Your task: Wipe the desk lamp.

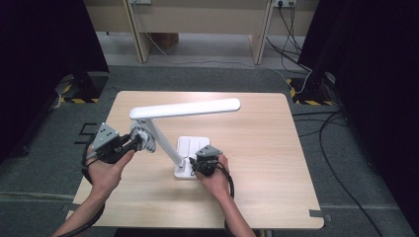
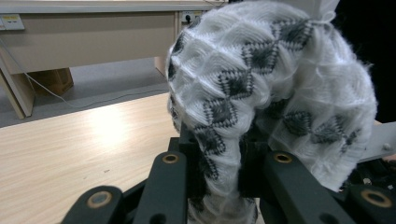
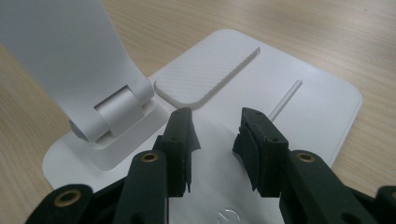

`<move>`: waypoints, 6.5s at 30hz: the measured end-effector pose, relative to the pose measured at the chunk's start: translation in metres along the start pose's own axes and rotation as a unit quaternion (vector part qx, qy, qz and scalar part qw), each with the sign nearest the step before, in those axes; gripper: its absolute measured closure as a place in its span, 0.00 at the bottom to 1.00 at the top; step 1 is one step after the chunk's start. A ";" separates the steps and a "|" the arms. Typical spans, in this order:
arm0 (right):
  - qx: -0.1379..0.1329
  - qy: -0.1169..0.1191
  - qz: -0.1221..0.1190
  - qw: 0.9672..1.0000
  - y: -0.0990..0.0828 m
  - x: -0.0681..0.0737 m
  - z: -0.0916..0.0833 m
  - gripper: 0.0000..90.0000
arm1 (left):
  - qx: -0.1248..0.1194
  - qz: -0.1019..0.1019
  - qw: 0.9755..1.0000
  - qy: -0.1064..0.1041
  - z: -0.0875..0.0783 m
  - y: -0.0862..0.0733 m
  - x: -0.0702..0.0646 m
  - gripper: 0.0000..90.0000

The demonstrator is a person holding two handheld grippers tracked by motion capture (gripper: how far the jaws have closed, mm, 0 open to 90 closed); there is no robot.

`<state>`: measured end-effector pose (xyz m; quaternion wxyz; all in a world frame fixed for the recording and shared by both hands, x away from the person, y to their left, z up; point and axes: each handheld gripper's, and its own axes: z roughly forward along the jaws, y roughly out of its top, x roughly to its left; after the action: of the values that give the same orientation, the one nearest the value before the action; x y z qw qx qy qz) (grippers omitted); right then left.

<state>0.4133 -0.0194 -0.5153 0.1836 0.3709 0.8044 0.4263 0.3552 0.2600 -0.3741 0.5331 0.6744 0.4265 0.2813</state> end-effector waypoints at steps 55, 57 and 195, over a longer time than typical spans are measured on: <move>0.000 0.001 0.001 1.000 0.000 -0.001 0.000 0.72 | 0.080 0.032 0.996 -0.012 0.039 -0.071 -0.019 0.84; 0.000 0.001 0.001 1.000 0.000 -0.001 0.000 0.72 | 0.079 0.032 0.996 -0.012 0.039 -0.073 -0.019 0.84; -0.120 0.042 -0.044 0.991 0.079 0.032 -0.129 0.91 | 0.092 0.078 0.989 -0.083 -0.003 -0.093 -0.047 0.45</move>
<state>0.3479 -0.0375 -0.3758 0.2113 0.2927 0.7700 0.5260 0.3051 0.2267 -0.4595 0.4788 0.7726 0.3508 0.2253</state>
